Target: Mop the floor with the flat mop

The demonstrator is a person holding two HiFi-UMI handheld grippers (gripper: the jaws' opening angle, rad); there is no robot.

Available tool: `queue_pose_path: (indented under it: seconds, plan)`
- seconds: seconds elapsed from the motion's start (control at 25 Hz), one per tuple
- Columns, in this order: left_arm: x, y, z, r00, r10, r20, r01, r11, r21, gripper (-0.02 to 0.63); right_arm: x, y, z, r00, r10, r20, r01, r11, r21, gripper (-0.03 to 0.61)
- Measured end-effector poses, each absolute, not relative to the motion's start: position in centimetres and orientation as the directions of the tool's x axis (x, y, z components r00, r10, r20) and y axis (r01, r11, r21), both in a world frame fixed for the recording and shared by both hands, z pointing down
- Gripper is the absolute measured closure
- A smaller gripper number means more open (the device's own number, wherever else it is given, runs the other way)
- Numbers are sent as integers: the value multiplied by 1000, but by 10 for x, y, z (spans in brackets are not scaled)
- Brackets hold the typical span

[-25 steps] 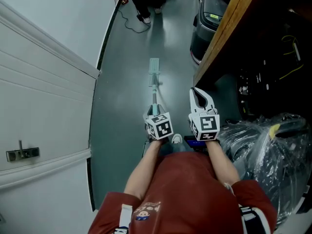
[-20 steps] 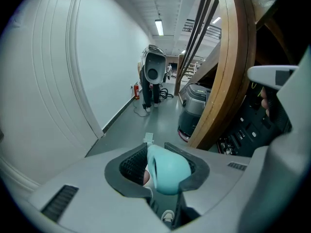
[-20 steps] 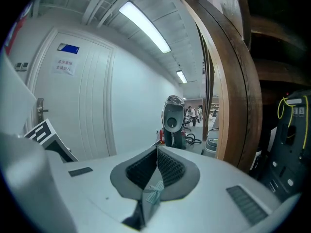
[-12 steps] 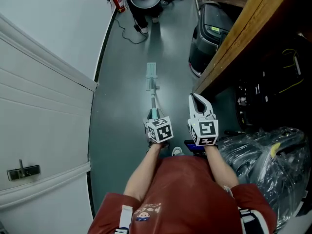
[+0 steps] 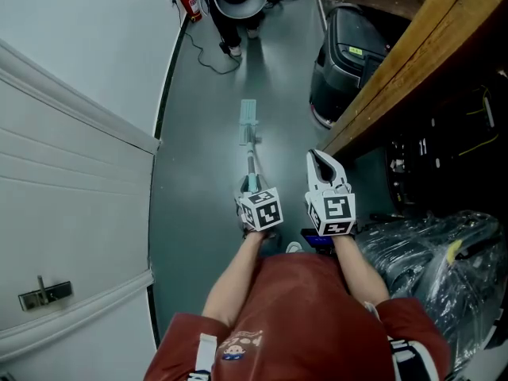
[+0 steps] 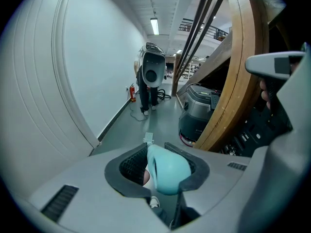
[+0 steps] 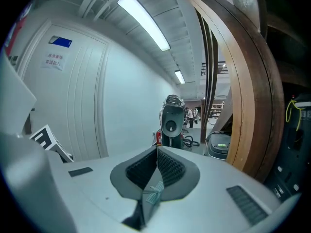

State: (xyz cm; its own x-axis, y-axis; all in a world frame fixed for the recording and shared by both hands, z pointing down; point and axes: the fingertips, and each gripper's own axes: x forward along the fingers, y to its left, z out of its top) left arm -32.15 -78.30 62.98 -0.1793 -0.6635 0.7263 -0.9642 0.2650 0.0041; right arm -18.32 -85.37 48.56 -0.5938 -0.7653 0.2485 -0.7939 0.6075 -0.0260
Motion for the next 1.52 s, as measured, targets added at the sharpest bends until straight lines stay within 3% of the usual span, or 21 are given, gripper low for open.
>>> queue_pose_path:
  seconds: [0.6, 1.52]
  plan:
    - [-325, -751, 636, -178, -648, 741, -962, 272, 6, 491, -176, -826, 488, -595, -762, 255, -792, 610, -25, 560]
    - [-247, -601, 618, -240, -641, 729, -936, 352, 1, 492, -91, -702, 481, -635, -742, 215, -768, 637, -68, 560]
